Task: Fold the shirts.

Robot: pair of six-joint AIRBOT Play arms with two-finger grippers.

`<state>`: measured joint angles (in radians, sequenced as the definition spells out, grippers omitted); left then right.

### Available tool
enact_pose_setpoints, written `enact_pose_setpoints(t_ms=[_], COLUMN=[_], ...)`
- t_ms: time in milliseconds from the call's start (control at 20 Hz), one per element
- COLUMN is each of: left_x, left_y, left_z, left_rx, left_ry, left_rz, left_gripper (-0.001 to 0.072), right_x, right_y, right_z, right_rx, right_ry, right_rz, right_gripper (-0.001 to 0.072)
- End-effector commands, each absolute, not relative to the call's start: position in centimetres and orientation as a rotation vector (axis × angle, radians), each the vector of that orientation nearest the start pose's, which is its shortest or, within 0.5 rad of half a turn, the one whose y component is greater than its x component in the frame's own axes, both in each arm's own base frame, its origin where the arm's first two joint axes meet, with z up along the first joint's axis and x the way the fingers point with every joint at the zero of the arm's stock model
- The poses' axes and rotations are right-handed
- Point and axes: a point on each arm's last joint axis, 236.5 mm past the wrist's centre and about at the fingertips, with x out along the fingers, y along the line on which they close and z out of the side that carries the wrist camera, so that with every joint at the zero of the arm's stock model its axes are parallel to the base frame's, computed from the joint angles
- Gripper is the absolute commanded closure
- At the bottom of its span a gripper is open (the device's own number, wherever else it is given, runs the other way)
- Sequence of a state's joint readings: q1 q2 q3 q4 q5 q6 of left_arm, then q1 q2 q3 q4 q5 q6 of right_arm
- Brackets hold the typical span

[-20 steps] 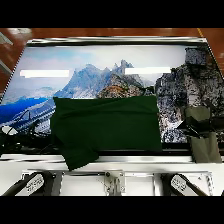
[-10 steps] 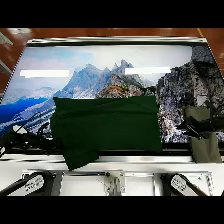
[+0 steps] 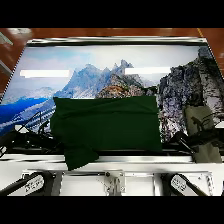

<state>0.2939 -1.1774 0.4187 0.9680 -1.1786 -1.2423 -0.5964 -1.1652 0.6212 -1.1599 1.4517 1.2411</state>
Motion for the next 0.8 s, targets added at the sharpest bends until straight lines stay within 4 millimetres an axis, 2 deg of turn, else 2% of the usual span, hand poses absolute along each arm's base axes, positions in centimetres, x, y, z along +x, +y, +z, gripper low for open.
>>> enact_pose_setpoints(t_ms=[0,150,300,450,500,550,600,650,750], left_x=[18.3,19.2,19.4,19.5,19.6,20.1,20.9,22.1,25.3], left_y=[-7.9,-8.4,-8.6,-8.6,-8.5,-8.4,-8.1,-7.6,-6.7], left_z=[-11.6,-11.0,-10.7,-10.6,-10.5,-10.2,-9.8,-9.2,-6.6], left_rx=[-0.735,-0.763,-0.778,-0.774,-0.763,-0.745,-0.728,-0.702,-0.575], left_ry=[1.671,1.629,1.619,1.612,1.604,1.587,1.56,1.518,1.387], left_rz=[-0.252,-0.258,-0.264,-0.265,-0.272,-0.285,-0.286,-0.284,-0.355], left_gripper=[0.0672,0.0673,0.0673,0.0673,0.0672,0.0673,0.0673,0.0673,0.0673], right_x=[18.5,19.1,18.8,18.8,18.9,19.0,19.4,19.9,22.0], right_y=[1.5,2.0,4.0,5.8,6.6,7.1,7.3,7.4,7.2], right_z=[-9.4,-10.5,-11.7,-13.0,-13.0,-12.8,-12.4,-11.7,-9.6], right_rx=[0.861,0.848,0.77,0.778,0.787,0.783,0.786,0.788,0.727], right_ry=[1.644,1.61,1.673,1.727,1.73,1.727,1.72,1.708,1.631], right_rz=[0.144,0.13,0.185,0.183,0.21,0.231,0.243,0.261,0.336], right_gripper=[0.0076,0.0077,0.0077,0.0079,0.0216,0.0439,0.0584,0.0649,0.065])
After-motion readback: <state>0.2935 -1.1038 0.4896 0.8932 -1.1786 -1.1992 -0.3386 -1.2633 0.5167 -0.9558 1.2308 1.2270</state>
